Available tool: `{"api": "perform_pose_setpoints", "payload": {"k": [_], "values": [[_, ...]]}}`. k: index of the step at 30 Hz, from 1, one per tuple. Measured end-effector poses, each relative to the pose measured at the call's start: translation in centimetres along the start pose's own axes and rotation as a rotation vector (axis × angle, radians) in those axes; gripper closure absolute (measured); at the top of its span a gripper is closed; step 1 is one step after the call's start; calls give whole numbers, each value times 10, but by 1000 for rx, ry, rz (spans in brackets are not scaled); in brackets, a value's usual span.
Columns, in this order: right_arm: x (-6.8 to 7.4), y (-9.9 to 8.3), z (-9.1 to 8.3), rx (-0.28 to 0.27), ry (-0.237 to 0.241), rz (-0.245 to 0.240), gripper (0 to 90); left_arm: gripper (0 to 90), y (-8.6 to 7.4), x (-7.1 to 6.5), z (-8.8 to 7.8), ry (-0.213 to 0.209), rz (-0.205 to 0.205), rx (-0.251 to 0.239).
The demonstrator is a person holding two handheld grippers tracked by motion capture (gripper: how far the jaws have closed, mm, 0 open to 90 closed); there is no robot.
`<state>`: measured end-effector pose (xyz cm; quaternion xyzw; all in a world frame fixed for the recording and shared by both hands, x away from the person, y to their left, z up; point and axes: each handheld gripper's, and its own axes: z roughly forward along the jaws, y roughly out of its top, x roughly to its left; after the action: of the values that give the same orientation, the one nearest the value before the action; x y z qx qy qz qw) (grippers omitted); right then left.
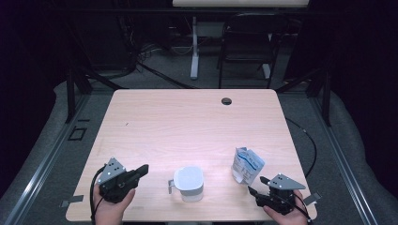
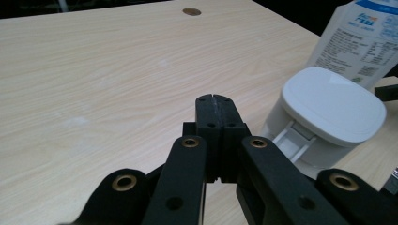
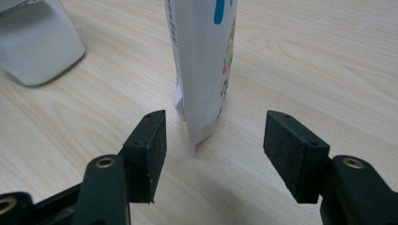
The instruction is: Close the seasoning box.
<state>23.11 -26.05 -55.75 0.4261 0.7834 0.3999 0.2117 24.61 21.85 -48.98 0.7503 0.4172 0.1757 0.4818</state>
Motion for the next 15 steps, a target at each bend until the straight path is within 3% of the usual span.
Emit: {"api": "perform_pose_setpoints", "payload": {"k": [15], "values": [[2, 0, 1, 12, 4, -15, 397, 900, -24, 32, 10, 60, -83, 56]]}}
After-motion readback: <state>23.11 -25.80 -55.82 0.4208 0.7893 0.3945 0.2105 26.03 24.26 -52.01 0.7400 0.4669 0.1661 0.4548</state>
